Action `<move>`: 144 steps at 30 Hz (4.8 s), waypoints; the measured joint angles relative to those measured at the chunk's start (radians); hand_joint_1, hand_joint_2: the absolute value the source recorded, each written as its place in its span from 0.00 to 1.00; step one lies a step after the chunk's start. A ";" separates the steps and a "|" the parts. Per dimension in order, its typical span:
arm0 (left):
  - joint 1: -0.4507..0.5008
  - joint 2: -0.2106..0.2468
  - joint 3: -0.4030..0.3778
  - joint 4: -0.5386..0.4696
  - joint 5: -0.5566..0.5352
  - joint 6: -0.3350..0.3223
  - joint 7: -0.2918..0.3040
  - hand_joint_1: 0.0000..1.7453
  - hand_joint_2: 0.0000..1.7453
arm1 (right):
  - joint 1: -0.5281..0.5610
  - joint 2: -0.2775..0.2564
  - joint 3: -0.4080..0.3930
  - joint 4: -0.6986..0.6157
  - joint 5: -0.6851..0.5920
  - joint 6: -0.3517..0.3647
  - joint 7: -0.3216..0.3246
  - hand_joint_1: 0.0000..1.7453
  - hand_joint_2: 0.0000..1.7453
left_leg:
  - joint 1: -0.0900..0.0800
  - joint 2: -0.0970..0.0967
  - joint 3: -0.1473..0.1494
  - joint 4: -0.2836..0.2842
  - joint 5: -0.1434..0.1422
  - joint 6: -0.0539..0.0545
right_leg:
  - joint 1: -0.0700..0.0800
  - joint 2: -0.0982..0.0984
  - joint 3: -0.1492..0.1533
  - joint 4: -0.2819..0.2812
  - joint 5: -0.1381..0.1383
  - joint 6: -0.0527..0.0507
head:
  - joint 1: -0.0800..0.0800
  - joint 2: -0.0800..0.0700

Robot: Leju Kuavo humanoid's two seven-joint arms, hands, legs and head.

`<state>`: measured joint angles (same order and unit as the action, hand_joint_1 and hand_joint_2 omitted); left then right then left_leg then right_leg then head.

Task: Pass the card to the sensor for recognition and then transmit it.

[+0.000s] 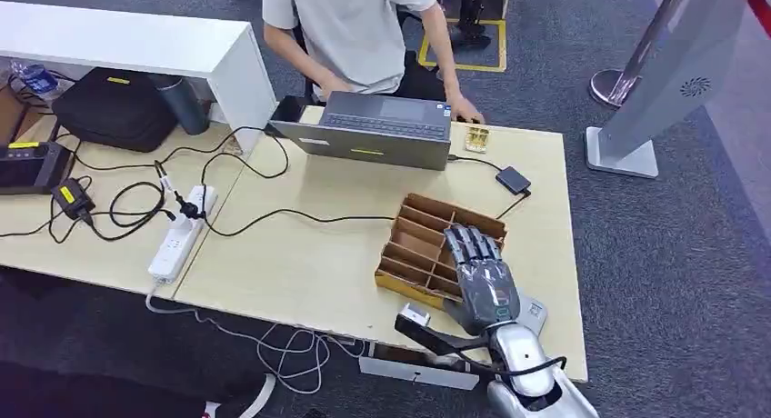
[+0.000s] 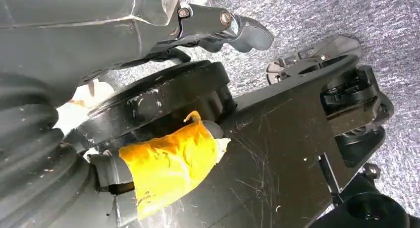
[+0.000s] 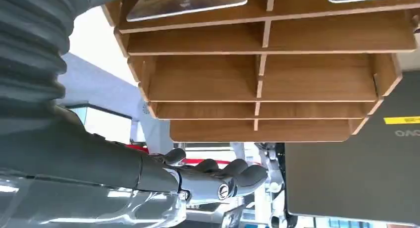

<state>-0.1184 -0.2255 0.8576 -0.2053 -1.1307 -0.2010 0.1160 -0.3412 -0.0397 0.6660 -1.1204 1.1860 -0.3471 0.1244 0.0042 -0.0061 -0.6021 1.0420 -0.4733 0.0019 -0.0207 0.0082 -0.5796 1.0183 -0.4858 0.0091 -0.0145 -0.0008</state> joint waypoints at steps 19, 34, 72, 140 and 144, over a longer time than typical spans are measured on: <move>0.000 0.000 0.000 0.000 0.002 0.000 0.000 0.00 1.00 | 0.004 0.000 -0.016 -0.003 0.000 -0.001 -0.001 0.00 1.00 | 0.000 0.000 0.000 0.000 0.000 0.000 | 0.000 0.000 0.000 0.000 0.000 0.000 | 0.000 0.000; 0.040 0.001 0.000 0.000 0.020 -0.004 -0.140 0.00 1.00 | 0.134 -0.040 -0.019 -0.153 -0.001 -0.018 -0.029 0.00 1.00 | 0.000 0.000 -0.001 0.000 0.000 0.000 | 0.000 0.000 -0.001 -0.001 0.000 0.000 | 0.000 0.000; 0.041 0.001 0.001 0.000 0.016 -0.007 -0.140 0.00 1.00 | 0.161 -0.028 -0.031 -0.098 -0.062 0.002 -0.063 0.00 1.00 | 0.000 0.000 -0.001 0.000 0.000 0.000 | 0.000 0.000 0.000 0.000 0.000 0.000 | 0.000 0.000; 0.040 -0.001 0.026 0.000 0.011 -0.008 -0.140 0.00 1.00 | -0.030 -0.058 -0.046 -0.177 -0.565 0.383 -0.157 1.00 1.00 | 0.000 0.000 -0.001 0.000 0.000 0.000 | 0.000 0.000 0.000 0.000 0.001 0.000 | 0.000 0.000; 0.040 -0.002 0.026 0.000 0.008 -0.009 -0.140 0.00 1.00 | -0.127 -0.059 -0.046 -0.156 -0.684 0.447 -0.165 1.00 1.00 | 0.000 0.000 -0.001 0.000 0.000 0.000 | 0.000 0.000 0.000 0.000 0.001 0.000 | 0.000 0.000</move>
<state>-0.0785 -0.2270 0.8835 -0.2052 -1.1231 -0.2098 -0.0237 -0.4683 -0.0984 0.6199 -1.2764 0.5022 0.1000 -0.0408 0.0041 -0.0059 -0.6027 1.0422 -0.4730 0.0018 -0.0209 0.0086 -0.5798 1.0185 -0.4845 0.0090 -0.0149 -0.0008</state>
